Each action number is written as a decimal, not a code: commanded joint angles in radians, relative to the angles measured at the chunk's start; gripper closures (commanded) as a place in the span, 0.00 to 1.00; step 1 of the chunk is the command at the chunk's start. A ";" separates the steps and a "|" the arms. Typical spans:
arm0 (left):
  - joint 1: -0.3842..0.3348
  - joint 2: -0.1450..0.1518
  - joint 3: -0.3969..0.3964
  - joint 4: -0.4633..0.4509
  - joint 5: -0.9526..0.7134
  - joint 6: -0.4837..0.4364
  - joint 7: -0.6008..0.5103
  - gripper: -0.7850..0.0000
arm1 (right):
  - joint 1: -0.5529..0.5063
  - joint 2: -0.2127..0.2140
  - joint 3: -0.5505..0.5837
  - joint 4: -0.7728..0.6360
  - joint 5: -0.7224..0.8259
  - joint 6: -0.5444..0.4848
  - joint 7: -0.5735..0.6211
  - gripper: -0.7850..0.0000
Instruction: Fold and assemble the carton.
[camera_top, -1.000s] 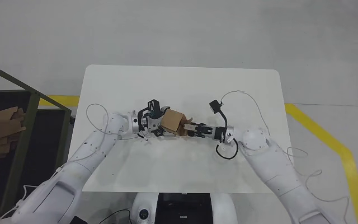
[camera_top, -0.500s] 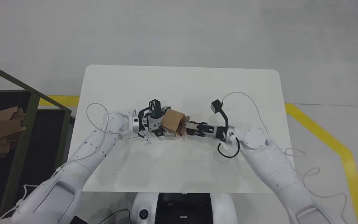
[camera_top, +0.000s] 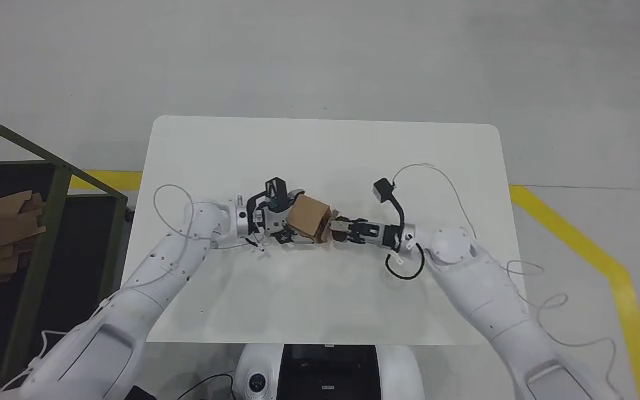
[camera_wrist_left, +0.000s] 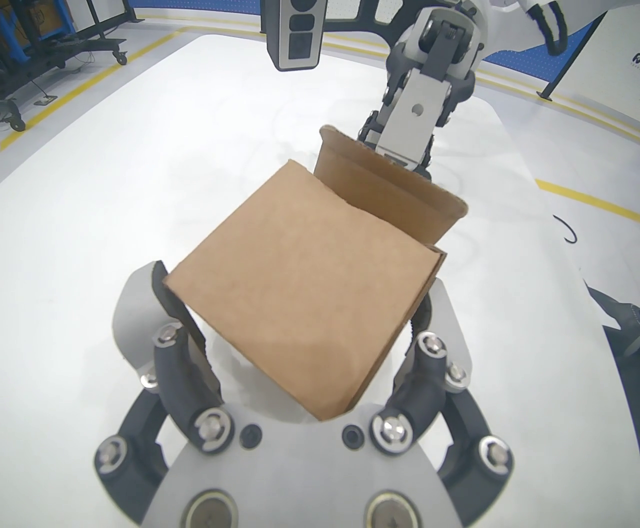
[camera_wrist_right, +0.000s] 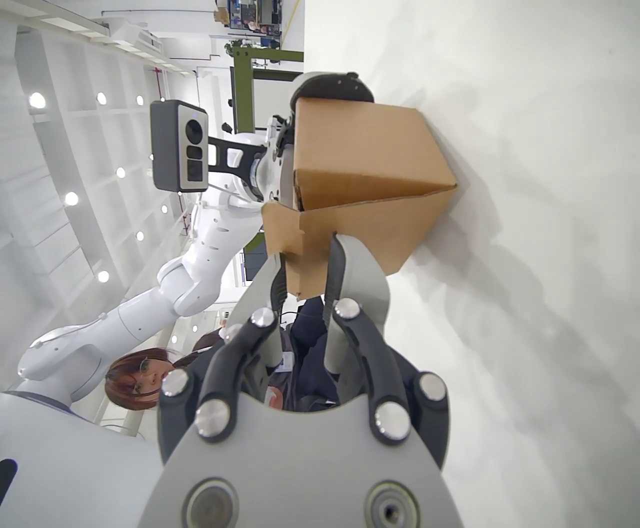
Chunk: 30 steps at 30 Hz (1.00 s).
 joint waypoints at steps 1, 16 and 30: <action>0.001 0.001 -0.001 -0.001 0.001 0.000 0.001 0.00 | 0.002 0.000 -0.001 -0.003 -0.020 0.012 -0.007 0.80; 0.003 0.003 -0.004 -0.002 0.004 -0.002 0.012 0.00 | 0.000 0.000 -0.007 -0.032 -0.109 0.073 -0.046 0.84; 0.003 0.003 -0.003 0.000 0.000 -0.006 0.014 0.00 | 0.020 -0.011 -0.030 -0.046 -0.160 0.121 -0.062 0.82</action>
